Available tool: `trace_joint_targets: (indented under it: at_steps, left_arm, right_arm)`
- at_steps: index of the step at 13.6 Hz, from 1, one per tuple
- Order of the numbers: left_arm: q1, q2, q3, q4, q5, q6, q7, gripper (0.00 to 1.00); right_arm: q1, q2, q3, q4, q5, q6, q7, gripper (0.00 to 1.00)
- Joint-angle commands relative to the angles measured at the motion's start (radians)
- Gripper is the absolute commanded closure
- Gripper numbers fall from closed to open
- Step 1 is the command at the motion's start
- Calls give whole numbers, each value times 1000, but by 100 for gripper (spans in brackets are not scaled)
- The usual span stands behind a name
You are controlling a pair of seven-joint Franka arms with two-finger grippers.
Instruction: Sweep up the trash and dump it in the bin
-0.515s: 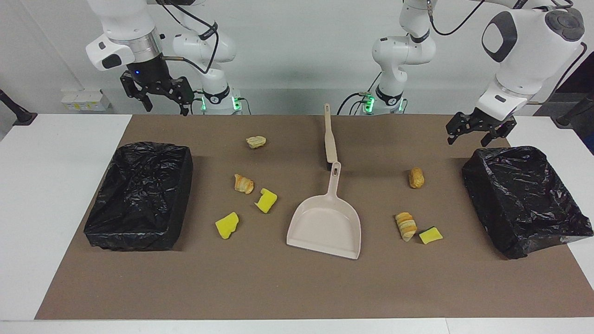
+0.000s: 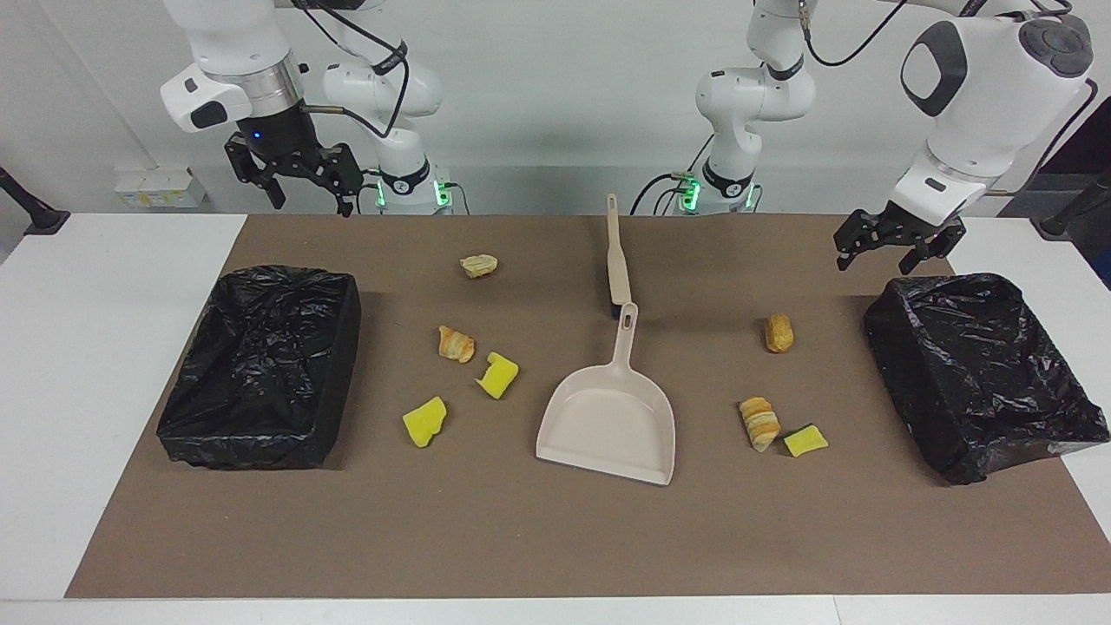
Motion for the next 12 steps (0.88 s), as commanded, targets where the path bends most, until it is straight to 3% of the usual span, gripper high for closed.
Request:
trace_joint_targets:
  at_steps: [1, 7, 12]
  left_arm:
    - [-30, -9, 6, 2, 9, -18, 5, 0]
    - [-131, 6, 4, -41, 3, -5, -22, 0]
    - [-297, -89, 3, -294, 2, 124, -180, 0]
  right_arm:
    - [-11, 4, 1, 10, 15, 2, -24, 0]
    - [-13, 2, 0, 10, 14, 1, -21, 0]
    - [-30, -1, -8, 8, 14, -14, -29, 0]
